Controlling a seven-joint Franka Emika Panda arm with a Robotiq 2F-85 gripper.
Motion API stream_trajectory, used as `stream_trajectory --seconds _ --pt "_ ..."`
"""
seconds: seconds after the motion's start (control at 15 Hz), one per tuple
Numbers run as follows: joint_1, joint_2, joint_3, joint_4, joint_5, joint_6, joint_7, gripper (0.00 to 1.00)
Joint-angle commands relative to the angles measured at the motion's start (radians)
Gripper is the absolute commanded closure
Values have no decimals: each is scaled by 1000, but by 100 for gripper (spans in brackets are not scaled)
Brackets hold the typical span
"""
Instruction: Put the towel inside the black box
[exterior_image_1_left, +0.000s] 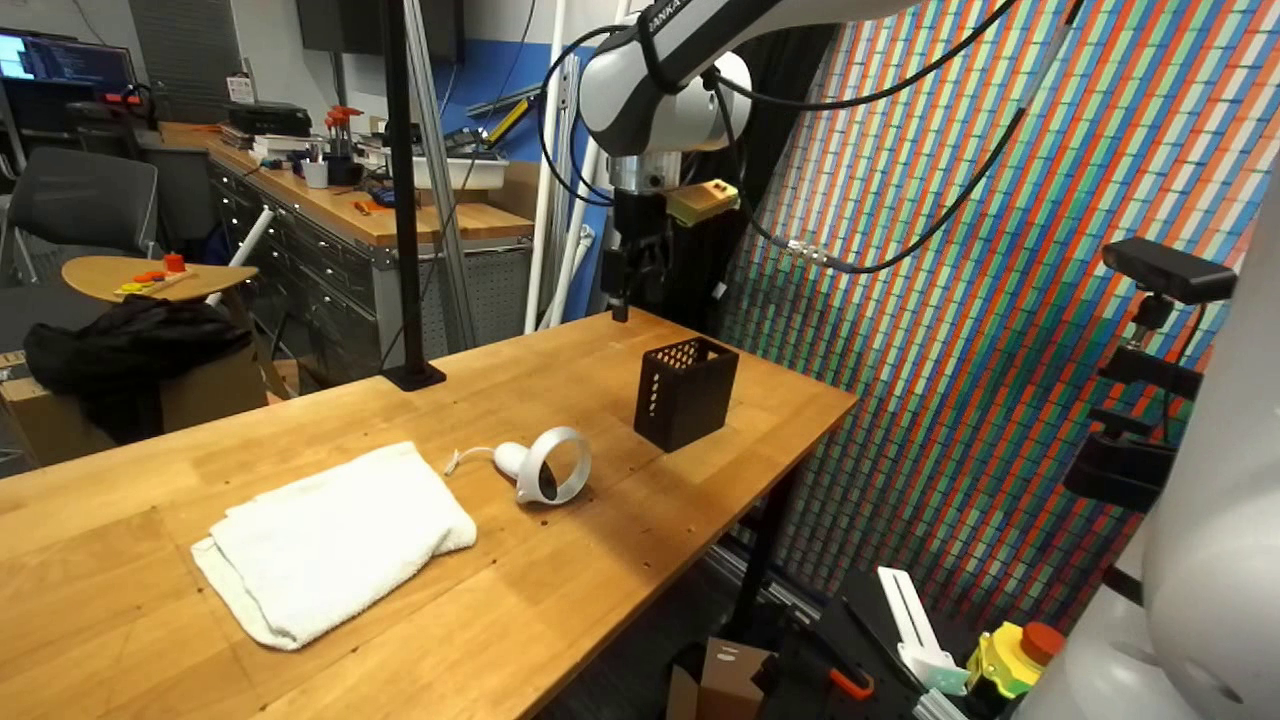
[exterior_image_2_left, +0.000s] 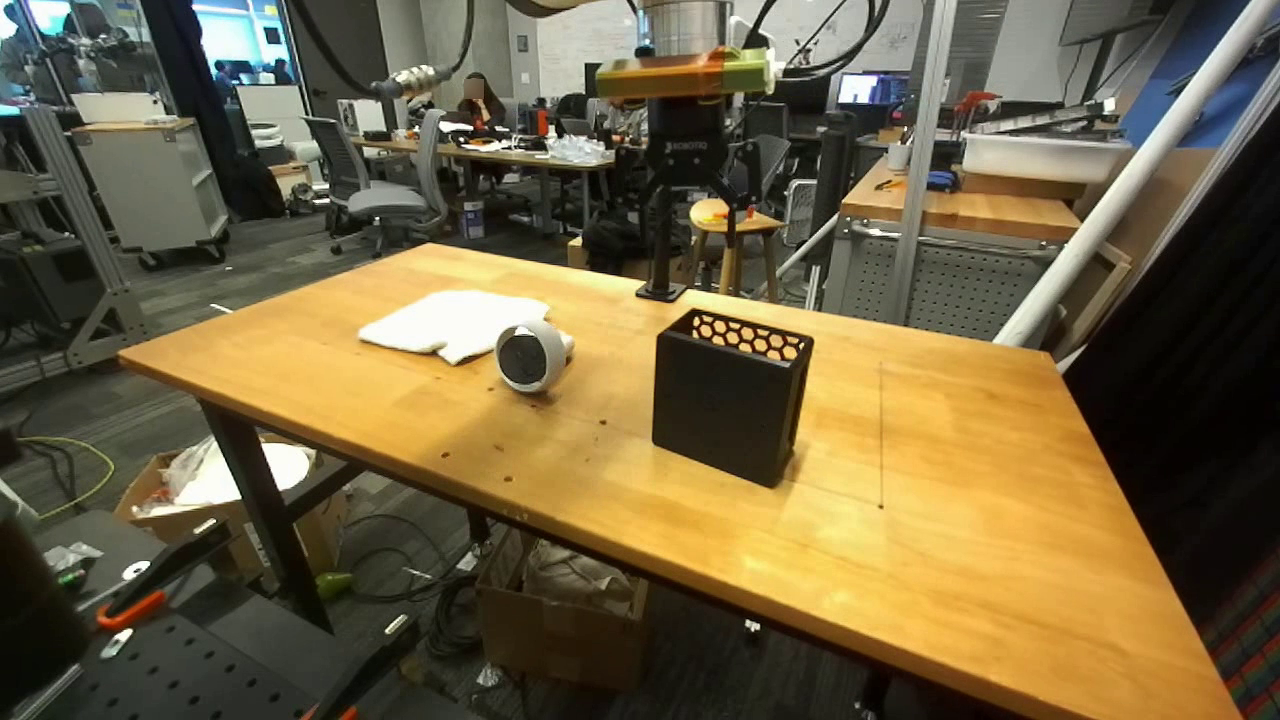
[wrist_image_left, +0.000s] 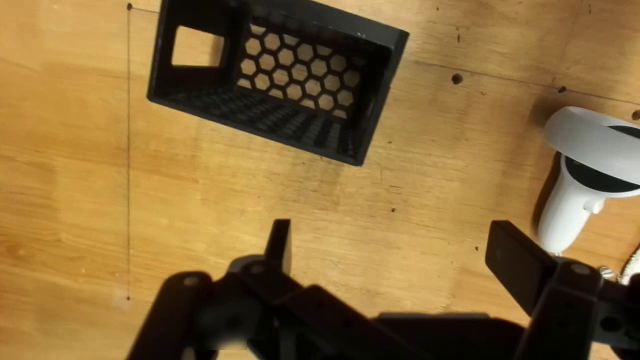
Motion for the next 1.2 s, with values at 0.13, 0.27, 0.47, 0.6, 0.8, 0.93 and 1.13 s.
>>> stream_trajectory --seconds 0.13,0.27,0.47,0.6,0.8,0.93,1.13 --pt "63 -19 43 -39 -32 13 120 0" --pt "88 -11 59 -50 -37 17 166 0" --pt "127 -2 86 -66 -37 18 225 0" --pt "155 9 103 -66 -42 12 261 0" --pt "188 31 126 -58 -38 11 302 0" --pt "208 48 138 -57 -33 19 337 0" --pt "239 87 156 -41 -33 20 394 0"
